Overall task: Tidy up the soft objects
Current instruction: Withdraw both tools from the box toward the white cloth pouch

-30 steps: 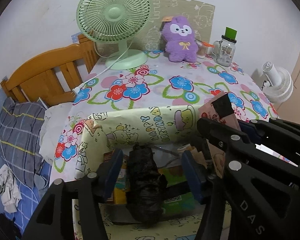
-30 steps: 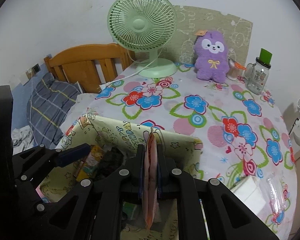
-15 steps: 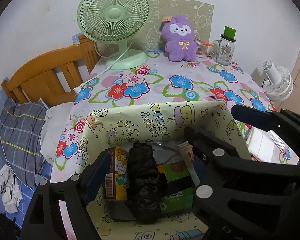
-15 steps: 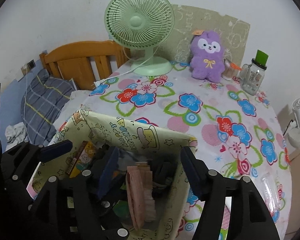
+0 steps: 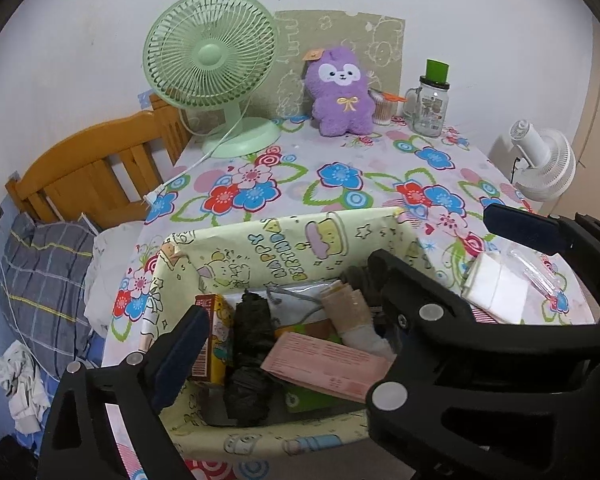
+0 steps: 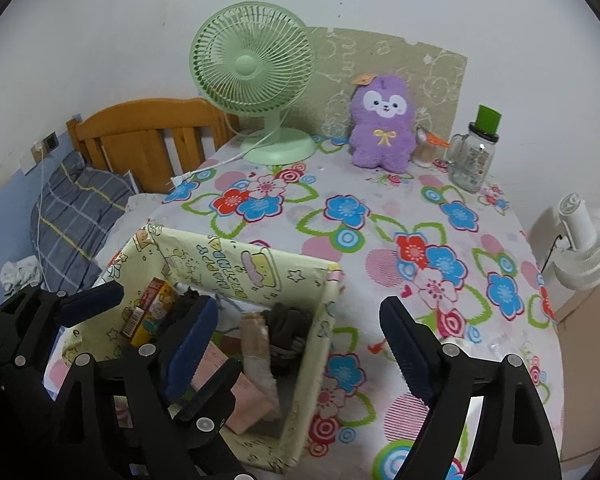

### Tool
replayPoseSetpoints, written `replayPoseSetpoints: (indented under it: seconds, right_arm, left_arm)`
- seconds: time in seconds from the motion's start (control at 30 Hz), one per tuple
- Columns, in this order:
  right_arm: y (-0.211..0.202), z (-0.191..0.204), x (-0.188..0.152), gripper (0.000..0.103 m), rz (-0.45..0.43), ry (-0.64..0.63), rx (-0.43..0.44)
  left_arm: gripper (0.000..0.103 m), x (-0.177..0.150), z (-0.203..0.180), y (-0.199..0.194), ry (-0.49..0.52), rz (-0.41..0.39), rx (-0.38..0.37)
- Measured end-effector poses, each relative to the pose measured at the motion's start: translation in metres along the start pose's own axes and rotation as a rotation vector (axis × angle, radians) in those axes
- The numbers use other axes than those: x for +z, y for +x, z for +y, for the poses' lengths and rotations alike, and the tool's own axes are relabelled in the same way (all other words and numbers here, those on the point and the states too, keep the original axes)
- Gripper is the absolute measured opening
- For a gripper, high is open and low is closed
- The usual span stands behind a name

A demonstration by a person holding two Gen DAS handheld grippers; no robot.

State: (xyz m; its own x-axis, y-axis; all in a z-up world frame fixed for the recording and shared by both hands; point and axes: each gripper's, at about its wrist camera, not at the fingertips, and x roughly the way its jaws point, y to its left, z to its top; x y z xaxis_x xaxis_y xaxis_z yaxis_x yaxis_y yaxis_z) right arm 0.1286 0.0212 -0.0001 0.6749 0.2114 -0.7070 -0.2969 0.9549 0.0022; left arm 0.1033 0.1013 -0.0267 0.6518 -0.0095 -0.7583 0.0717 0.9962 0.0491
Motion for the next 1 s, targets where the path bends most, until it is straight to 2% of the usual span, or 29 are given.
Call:
replayPoseSetpoints:
  seconds: [1.0]
  right_arm:
    - [-0.068,-0.059,-0.022,0.093,-0.087,0.045,-0.086]
  left_arm:
    - [0.098,-0.001,-0.073,-0.046,0.063,-0.084,-0.014]
